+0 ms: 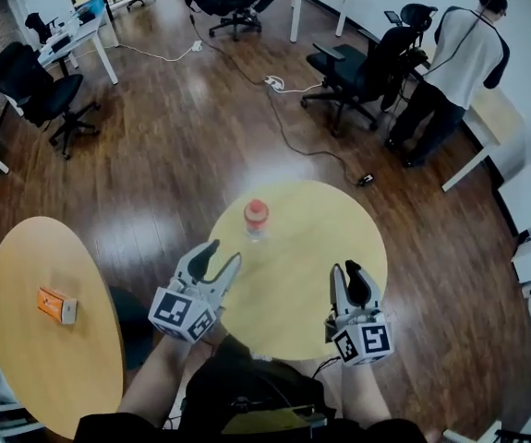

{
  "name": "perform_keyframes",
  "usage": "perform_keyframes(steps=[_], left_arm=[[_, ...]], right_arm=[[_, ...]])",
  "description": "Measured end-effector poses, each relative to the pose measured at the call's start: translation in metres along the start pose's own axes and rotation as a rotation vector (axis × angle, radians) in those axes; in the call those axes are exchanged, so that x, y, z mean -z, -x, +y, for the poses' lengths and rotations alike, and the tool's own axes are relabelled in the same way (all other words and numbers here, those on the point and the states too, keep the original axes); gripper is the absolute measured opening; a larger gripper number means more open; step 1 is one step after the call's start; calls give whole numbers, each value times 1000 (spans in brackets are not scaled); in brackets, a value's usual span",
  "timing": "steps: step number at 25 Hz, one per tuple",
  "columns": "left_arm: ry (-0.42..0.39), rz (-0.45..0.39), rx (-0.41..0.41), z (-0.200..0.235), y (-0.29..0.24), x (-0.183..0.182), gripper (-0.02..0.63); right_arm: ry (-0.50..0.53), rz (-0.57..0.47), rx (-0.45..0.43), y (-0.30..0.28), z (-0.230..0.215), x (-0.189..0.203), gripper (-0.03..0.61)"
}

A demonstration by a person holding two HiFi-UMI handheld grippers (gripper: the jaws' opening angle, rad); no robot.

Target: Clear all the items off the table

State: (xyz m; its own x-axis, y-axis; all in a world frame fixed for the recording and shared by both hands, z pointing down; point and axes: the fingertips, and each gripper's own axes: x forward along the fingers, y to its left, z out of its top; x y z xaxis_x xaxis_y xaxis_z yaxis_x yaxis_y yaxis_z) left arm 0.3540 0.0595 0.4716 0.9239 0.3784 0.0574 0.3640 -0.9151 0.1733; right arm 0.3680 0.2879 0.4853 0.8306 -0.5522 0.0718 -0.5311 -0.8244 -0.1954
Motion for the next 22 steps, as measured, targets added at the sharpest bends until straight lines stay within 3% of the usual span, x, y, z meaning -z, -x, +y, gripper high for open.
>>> perform_keyframes(steps=[3, 8, 10, 14, 22], left_arm=[[12, 56, 37, 9, -32, 28, 295], [17, 99, 67, 33, -74, 75, 299], [-5, 142, 70, 43, -94, 95, 354], [-16, 165, 83, 52, -123, 125, 360], [-81, 141, 143, 48, -158, 142, 374]], right_arm=[[1, 46, 26, -5, -5, 11, 110], [19, 101, 55, -10, -9, 25, 110], [18, 120, 70, -11, -13, 28, 110], [47, 168, 101, -5, -19, 35, 110], [37, 216, 170, 3, -28, 57, 110]])
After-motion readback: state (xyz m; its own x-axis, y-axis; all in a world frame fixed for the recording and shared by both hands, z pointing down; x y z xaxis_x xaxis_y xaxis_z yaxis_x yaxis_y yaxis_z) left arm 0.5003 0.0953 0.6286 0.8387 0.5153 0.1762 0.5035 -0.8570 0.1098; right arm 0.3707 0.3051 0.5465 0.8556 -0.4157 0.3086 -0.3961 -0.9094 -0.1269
